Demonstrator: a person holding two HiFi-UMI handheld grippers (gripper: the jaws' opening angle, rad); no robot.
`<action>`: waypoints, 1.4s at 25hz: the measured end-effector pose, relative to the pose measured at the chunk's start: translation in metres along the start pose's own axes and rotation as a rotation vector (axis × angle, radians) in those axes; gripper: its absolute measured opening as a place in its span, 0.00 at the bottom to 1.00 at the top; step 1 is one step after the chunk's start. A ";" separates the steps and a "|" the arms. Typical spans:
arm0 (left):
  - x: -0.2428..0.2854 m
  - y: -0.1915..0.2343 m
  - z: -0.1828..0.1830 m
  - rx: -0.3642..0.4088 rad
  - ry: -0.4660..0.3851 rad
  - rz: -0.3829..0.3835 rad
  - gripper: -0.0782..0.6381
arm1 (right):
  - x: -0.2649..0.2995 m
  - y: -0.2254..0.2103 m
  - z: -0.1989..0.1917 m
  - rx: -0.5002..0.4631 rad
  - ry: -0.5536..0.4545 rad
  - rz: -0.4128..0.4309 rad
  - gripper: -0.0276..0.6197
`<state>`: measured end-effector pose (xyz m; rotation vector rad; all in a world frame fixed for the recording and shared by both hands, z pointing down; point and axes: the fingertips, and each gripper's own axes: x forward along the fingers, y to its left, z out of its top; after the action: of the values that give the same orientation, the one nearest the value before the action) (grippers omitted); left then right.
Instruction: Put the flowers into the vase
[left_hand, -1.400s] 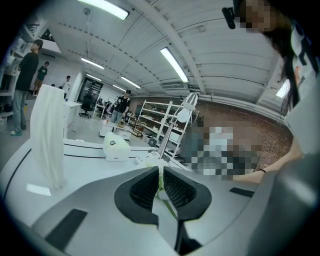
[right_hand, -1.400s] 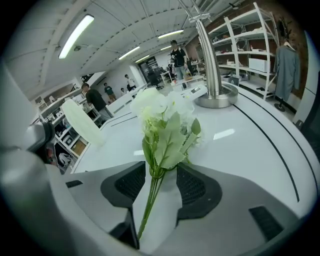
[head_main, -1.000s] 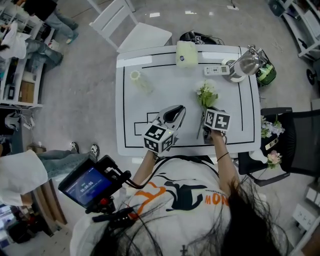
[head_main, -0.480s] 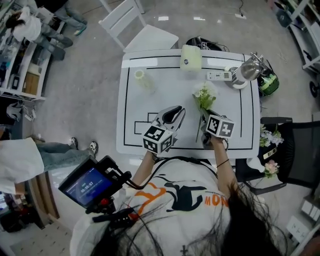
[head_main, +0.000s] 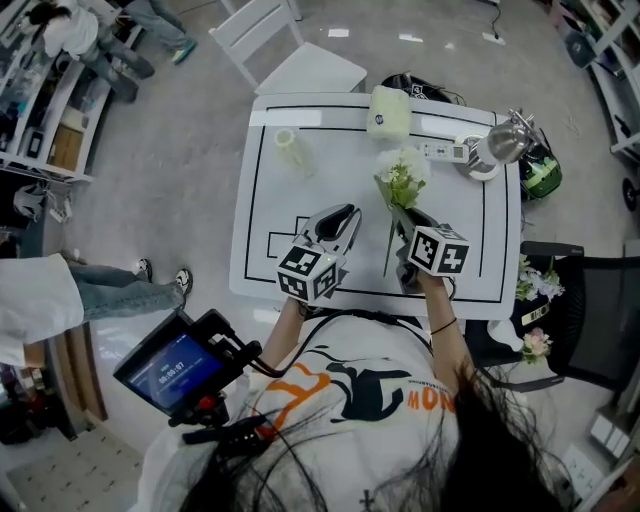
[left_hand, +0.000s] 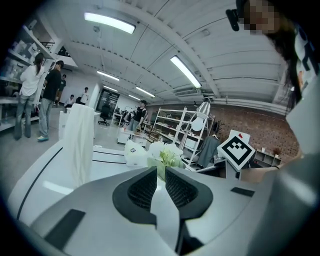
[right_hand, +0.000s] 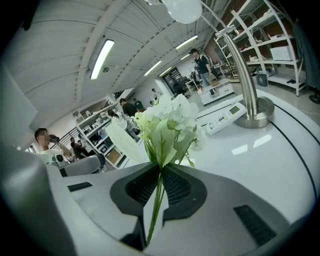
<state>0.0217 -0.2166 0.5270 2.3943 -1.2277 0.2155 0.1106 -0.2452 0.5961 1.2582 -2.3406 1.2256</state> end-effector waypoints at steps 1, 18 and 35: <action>-0.001 0.002 0.000 0.001 -0.003 0.006 0.17 | 0.001 0.003 0.003 -0.004 -0.005 0.011 0.10; -0.051 0.071 0.027 0.025 -0.036 0.064 0.21 | 0.025 0.083 0.040 -0.082 -0.092 0.058 0.10; -0.067 0.137 0.073 0.074 -0.090 0.059 0.30 | 0.042 0.142 0.079 -0.166 -0.163 0.048 0.10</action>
<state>-0.1323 -0.2706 0.4822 2.4568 -1.3540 0.1752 -0.0096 -0.2888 0.4877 1.2970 -2.5402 0.9504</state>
